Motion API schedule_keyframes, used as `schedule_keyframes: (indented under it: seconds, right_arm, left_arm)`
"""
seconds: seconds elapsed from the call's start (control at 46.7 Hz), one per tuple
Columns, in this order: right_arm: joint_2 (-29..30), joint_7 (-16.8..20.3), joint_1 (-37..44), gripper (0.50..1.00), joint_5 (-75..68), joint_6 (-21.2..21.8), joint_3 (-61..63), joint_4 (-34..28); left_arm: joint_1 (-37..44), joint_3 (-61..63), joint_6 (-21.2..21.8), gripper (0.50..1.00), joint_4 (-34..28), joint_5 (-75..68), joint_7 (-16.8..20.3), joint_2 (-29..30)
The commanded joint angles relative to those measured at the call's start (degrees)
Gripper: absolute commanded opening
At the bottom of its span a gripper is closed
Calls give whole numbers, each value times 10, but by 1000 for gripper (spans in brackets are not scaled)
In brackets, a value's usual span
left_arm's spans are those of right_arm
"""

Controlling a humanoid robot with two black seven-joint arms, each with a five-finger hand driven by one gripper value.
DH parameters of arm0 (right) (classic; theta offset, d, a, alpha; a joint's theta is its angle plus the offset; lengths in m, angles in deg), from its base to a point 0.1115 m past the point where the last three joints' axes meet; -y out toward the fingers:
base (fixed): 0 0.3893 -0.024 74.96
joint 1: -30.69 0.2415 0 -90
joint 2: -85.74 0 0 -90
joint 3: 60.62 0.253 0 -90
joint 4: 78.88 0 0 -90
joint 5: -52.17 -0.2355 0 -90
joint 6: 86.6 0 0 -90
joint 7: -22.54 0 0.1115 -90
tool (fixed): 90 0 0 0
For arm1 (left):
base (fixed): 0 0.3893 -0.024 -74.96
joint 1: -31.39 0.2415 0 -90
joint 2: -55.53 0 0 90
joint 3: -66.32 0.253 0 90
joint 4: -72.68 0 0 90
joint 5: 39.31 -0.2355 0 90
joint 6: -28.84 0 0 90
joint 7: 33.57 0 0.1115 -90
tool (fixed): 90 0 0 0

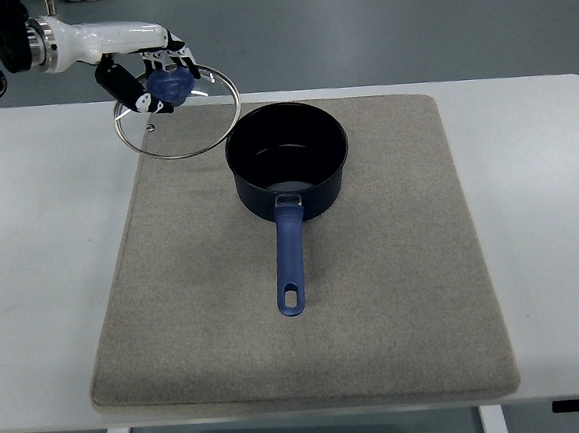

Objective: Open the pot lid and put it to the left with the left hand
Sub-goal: 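Lift the glass lid off the pot and carry it away from the pot, then lower the glass lid onto the mat beside the pot and release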

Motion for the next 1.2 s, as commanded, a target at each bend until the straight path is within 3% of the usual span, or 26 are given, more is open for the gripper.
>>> schedule_keyframes:
  seconds: [0.0, 0.128, 0.343, 0.578, 0.814, 0.899, 0.964, 1.049, 1.092, 1.113, 1.178]
  right_arm:
    - [0, 0, 0, 915, 0, 0, 0, 0]
    - [0, 1, 0, 915, 0, 0, -1, 0]
    - [0, 0, 0, 915, 0, 0, 0, 0]
    - [0, 0, 0, 915, 0, 0, 0, 0]
    - [0, 0, 0, 915, 0, 0, -1, 0]
    - [0, 0, 0, 915, 0, 0, 0, 0]
    - [0, 0, 0, 915, 0, 0, -1, 0]
    - [0, 0, 0, 915, 0, 0, 0, 0]
    - [0, 0, 0, 915, 0, 0, 0, 0]
    - [0, 0, 0, 915, 0, 0, 0, 0]
    - [0, 1, 0, 915, 0, 0, 0, 0]
  left_arm:
    - [17, -1, 3, 500, 0, 0, 12, 13]
    - [47, -2, 12, 500, 0, 0, 27, 28]
    - [99, -1, 70, 500, 0, -1, 30, 29]
    - [119, 2, 80, 500, 0, -1, 30, 12]
    - [141, 8, 121, 500, -4, -1, 30, -1]
    - [142, 12, 121, 565, -4, -2, 30, -1]
    - [145, 14, 122, 694, -4, -1, 30, 0]
    - [145, 14, 121, 799, -4, -1, 30, 1]
    - [144, 14, 121, 904, -4, -1, 30, 2]
    - [144, 14, 121, 932, -4, -1, 30, 3]
    - [144, 14, 121, 951, -3, -1, 30, 5]
